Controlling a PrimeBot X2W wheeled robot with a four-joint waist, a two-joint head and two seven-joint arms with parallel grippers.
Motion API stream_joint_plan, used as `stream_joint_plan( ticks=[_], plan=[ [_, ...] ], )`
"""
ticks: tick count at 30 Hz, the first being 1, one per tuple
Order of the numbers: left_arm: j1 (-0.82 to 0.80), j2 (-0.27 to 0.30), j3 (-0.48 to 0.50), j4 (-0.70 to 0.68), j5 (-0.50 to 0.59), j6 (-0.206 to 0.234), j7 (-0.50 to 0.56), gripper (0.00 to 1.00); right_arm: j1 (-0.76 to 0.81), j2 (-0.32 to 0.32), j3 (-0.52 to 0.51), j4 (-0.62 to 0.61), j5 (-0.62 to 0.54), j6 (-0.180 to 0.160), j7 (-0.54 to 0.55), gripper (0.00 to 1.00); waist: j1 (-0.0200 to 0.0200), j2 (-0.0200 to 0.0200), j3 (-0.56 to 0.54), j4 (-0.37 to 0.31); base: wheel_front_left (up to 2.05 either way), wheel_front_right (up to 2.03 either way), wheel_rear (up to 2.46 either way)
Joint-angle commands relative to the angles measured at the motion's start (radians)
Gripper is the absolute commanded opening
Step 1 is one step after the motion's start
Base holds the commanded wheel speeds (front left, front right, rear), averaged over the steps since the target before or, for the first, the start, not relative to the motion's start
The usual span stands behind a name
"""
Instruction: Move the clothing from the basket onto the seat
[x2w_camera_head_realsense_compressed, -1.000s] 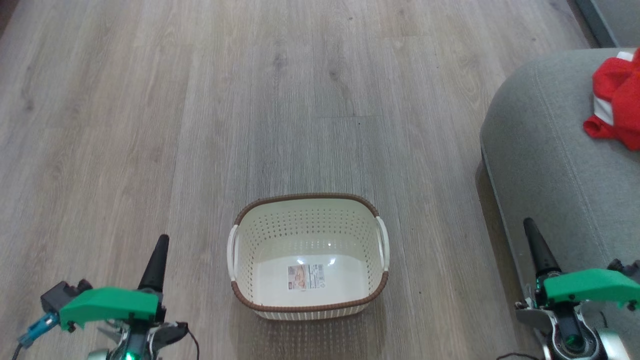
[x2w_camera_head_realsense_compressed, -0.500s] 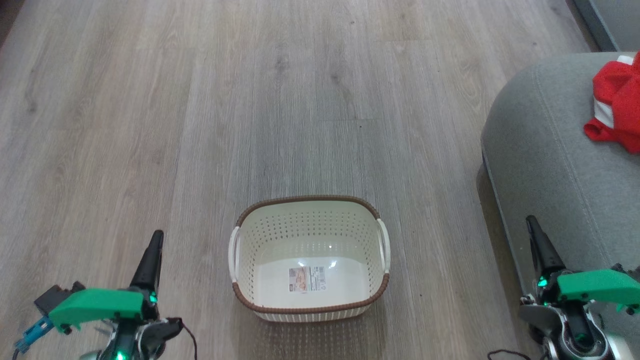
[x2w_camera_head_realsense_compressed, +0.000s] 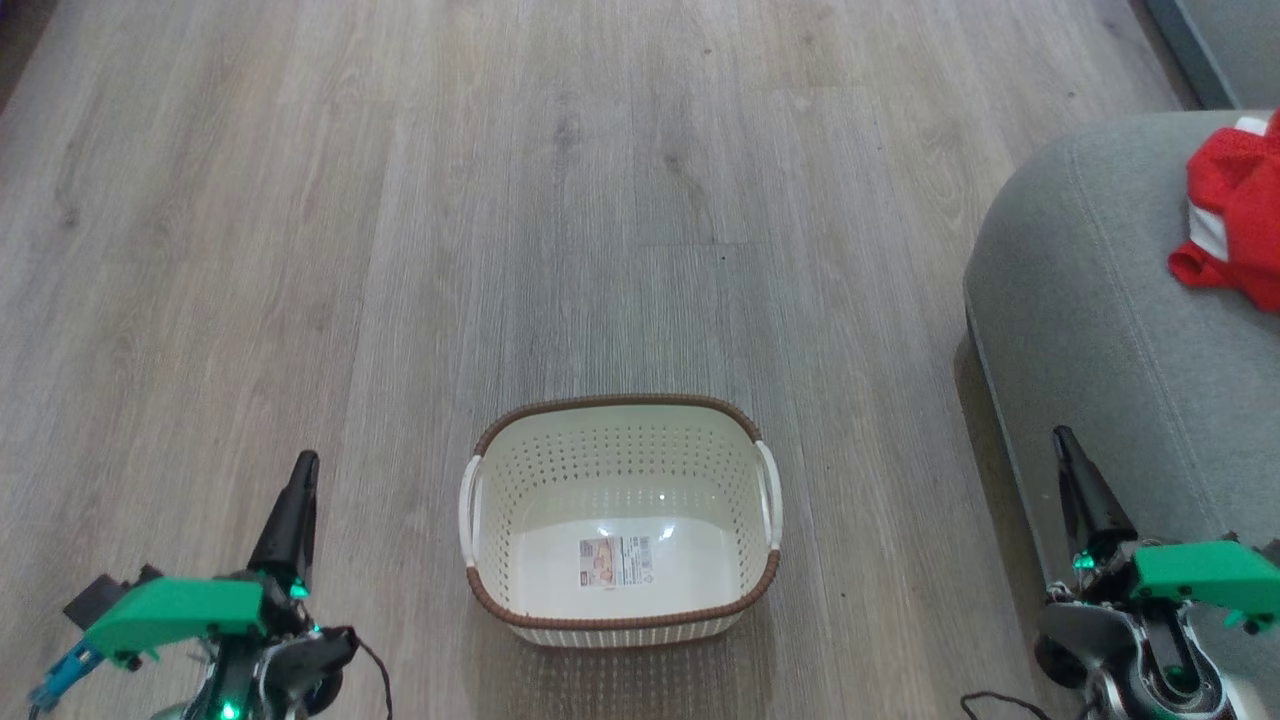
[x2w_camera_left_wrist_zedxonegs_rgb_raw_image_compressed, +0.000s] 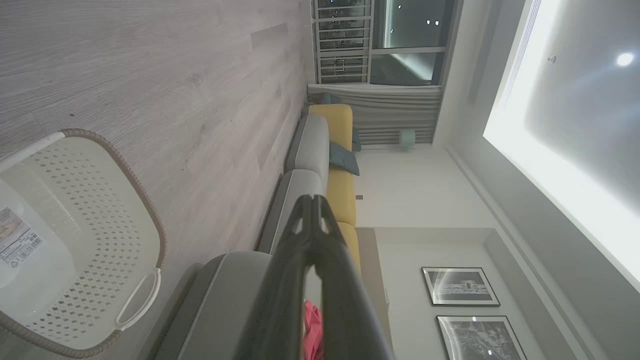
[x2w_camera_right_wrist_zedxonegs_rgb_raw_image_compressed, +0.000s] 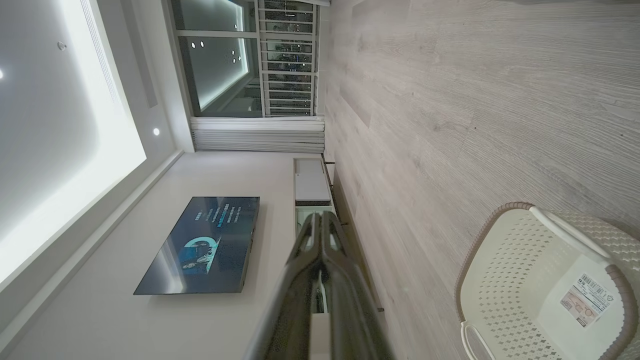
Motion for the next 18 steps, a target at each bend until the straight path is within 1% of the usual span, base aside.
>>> stream_joint_plan(
  ticks=[1,18],
  plan=[
    [-0.042,0.010,0.038,-0.034,-0.006,-0.009,0.008,0.00,-0.047,0.000,0.016,-0.039,0.005,0.000,0.003,0.00,0.0000,0.0000,0.000,0.000,0.00,0.00,0.00],
    [-0.042,0.010,0.038,-0.034,-0.006,-0.009,0.008,0.00,-0.047,0.000,0.016,-0.039,0.006,0.000,0.003,0.00,0.0000,0.0000,0.000,0.000,0.00,0.00,0.00]
  ],
)
